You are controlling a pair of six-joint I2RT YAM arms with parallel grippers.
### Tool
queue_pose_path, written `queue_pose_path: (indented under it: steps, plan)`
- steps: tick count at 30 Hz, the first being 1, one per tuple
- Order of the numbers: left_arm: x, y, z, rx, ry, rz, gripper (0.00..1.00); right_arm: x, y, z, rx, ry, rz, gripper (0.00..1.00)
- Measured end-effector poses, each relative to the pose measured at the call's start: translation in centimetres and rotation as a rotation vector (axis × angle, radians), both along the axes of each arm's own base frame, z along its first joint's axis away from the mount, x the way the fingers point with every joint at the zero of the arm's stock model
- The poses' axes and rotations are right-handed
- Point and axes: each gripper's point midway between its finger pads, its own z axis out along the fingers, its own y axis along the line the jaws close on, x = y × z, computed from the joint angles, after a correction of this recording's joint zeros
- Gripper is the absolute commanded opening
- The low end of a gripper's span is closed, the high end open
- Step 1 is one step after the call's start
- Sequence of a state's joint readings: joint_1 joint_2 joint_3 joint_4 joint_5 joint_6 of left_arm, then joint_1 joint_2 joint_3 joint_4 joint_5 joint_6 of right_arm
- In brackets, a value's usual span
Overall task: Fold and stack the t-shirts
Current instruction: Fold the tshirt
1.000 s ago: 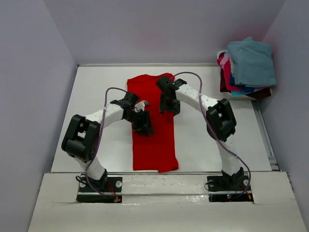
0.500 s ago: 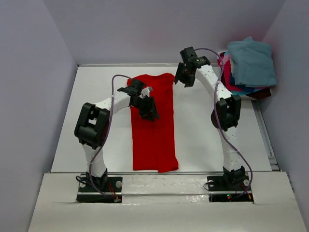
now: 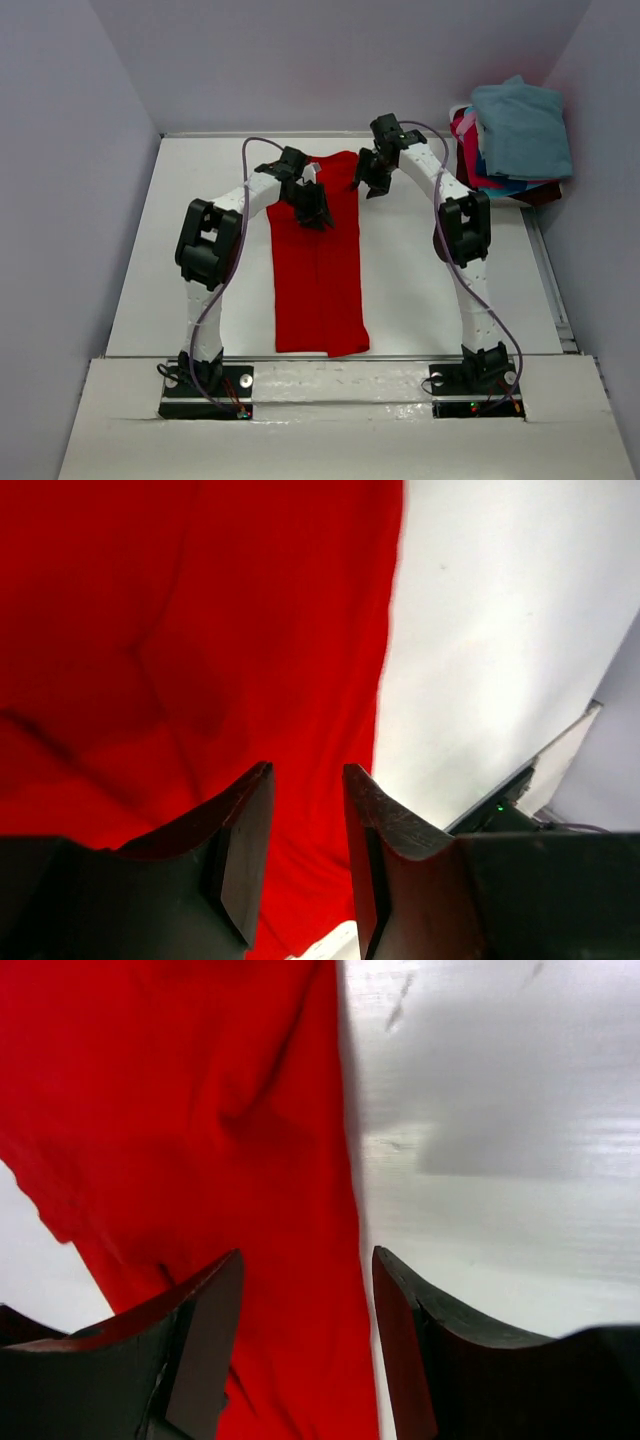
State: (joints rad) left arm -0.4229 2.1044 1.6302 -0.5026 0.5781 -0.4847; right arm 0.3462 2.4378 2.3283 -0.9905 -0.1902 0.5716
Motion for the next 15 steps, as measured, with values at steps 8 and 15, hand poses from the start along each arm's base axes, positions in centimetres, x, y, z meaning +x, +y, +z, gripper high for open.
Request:
queue_pose_path:
  steps: [8,15]
  plan:
    - [-2.1,6.8,-1.4,0.085,0.078,0.138,0.50,-6.8,-1.2,-1.0,0.001,0.119,0.055,0.62]
    - [-7.5,8.8,1.4,0.069,0.044,0.141,0.51,-17.1,-1.9,1.0,0.027,0.180,0.140,0.62]
